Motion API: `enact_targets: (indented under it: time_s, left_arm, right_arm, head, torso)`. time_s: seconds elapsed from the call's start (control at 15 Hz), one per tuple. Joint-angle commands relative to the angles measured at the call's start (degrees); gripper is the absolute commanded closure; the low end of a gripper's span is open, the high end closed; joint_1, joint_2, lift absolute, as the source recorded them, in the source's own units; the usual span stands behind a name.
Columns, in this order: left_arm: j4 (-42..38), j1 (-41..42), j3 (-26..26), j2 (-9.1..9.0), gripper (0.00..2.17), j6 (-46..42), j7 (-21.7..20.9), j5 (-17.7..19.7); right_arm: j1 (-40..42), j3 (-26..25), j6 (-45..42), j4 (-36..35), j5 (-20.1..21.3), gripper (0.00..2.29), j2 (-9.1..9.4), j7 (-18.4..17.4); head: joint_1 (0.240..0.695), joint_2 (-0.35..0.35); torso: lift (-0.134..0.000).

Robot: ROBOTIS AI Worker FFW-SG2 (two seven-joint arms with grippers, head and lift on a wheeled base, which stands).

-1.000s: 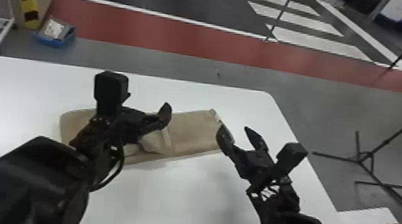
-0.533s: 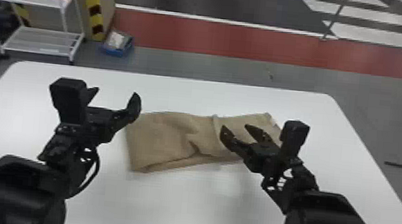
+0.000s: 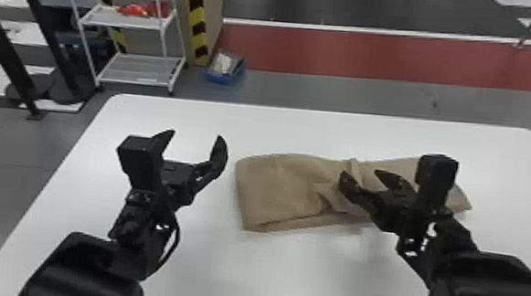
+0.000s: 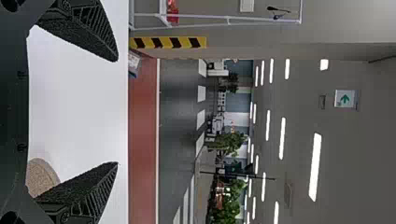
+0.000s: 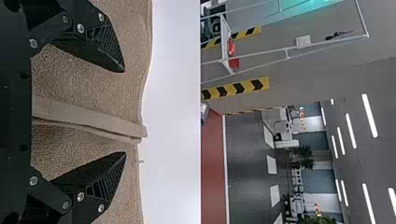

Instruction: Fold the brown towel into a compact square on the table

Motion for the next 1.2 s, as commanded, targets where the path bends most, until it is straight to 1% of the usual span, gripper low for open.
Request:
enact_targets:
  time_s: [0.0,0.07,0.13,0.27,0.33,0.4,0.47,0.6,0.73,0.8,1.0,1.07,1.13]
  left_arm:
    - [0.0,0.0,-0.5,-0.11,0.09,-0.7,0.0,0.0]
    - [0.0,0.0,-0.5,-0.20,0.09,-0.9,0.0,0.0]
    - [0.1,0.0,-0.5,-0.20,0.09,-0.9,-0.1,-0.1]
    - [0.1,0.0,-0.5,-0.20,0.09,-0.9,-0.1,-0.1]
    - [0.2,0.0,-0.4,-0.11,0.09,-0.9,-0.2,-0.1]
    - [0.2,0.0,-0.4,-0.11,0.09,-0.9,-0.2,-0.2]
    - [0.2,0.0,-0.4,-0.20,0.09,-0.9,-0.2,-0.1]
    - [0.2,0.0,-0.5,-0.20,0.09,-0.9,-0.2,-0.1]
    - [0.2,-0.2,-0.5,-0.37,0.09,-0.9,-0.2,-0.2]
    - [0.2,-0.2,-0.5,-0.37,0.09,-0.9,-0.2,-0.2]
    - [0.0,-0.2,-0.5,-0.37,0.09,-0.9,-0.2,-0.1]
    - [-0.1,-0.2,-0.5,-0.37,0.09,-0.9,-0.2,-0.1]
    - [-0.1,-0.2,-0.5,-0.37,0.09,-0.9,-0.2,-0.1]
  right_arm:
    - [-0.6,-0.1,1.6,0.9,1.3,0.29,-0.06,-0.1]
    - [-0.9,0.0,1.6,1.6,1.5,0.29,0.02,-0.3]
    - [-1.3,-0.1,1.6,2.4,1.5,0.37,-0.06,-0.5]
    - [-2.8,-0.8,1.9,5.1,1.5,0.41,-0.06,-0.4]
    - [-3.2,-1.3,1.9,5.7,1.4,0.41,-0.06,-0.4]
    - [-3.4,-1.3,2.3,6.0,1.1,0.50,-0.06,-0.4]
    - [-3.5,-1.3,2.6,6.2,1.0,0.51,-0.06,-0.4]
    - [-3.8,-1.4,4.4,6.2,0.9,0.80,-0.06,-0.2]
    - [-3.8,-1.5,4.4,6.1,0.6,1.09,-0.15,0.2]
    - [-3.6,-1.5,4.4,6.0,0.5,1.11,-0.15,0.4]
    - [-3.2,-1.3,4.2,5.2,0.4,1.10,-0.15,0.3]
    - [-3.0,-1.2,4.2,4.8,0.5,0.92,-0.06,-0.2]
    - [-3.0,-1.1,4.1,4.7,0.7,0.51,-0.06,-0.3]
  head:
    - [0.695,0.049]
    - [0.695,0.046]
    - [0.695,0.040]
    - [0.695,0.036]
    - [0.695,0.034]
    - [0.695,0.032]
    - [0.695,0.030]
    - [0.695,0.026]
    - [0.695,0.025]
    - [0.695,0.025]
    - [0.695,0.025]
    - [0.695,0.025]
    - [0.695,0.025]
  torso:
    - [-0.123]
    - [-0.123]
    - [-0.123]
    - [-0.123]
    - [-0.123]
    - [-0.123]
    - [-0.123]
    - [-0.123]
    - [-0.123]
    - [-0.123]
    - [-0.123]
    - [-0.123]
    - [-0.123]
